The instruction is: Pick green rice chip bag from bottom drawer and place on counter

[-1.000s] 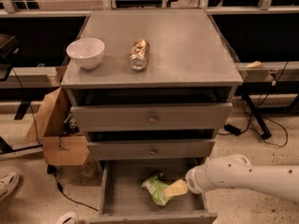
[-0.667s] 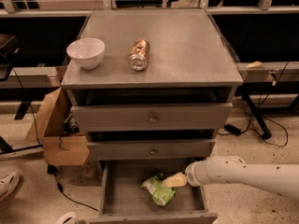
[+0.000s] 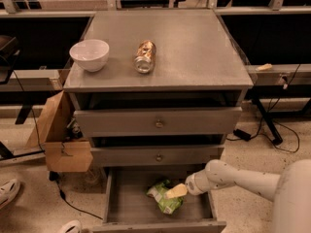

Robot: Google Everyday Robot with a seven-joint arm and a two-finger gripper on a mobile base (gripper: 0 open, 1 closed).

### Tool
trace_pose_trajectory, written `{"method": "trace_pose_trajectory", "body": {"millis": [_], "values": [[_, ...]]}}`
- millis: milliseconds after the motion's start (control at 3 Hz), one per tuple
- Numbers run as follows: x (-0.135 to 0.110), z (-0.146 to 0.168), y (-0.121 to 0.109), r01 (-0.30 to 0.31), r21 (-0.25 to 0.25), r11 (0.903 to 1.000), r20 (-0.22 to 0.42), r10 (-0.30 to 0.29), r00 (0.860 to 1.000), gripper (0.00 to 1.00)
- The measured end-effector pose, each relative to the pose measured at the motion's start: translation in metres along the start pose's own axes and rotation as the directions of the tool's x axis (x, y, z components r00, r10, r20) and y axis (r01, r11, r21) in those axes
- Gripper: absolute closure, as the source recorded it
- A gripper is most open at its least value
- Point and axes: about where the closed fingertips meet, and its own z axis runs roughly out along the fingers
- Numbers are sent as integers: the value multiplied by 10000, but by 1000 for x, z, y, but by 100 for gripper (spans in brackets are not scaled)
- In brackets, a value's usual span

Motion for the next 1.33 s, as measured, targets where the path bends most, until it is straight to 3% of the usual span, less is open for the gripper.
{"method": "trace_pose_trajectory", "body": {"millis": [333,667,1000,1333], "values": [[2,20,-15,-431,-198,9989,-25,431,9991,0],[3,22,-15,-440,-175,9989,67,441,9990,0],[-4,46,-24,-532,-162,9985,452,539,9975,0],[-2,87,-36,-715,-682,9951,504,750,9959,0]]}}
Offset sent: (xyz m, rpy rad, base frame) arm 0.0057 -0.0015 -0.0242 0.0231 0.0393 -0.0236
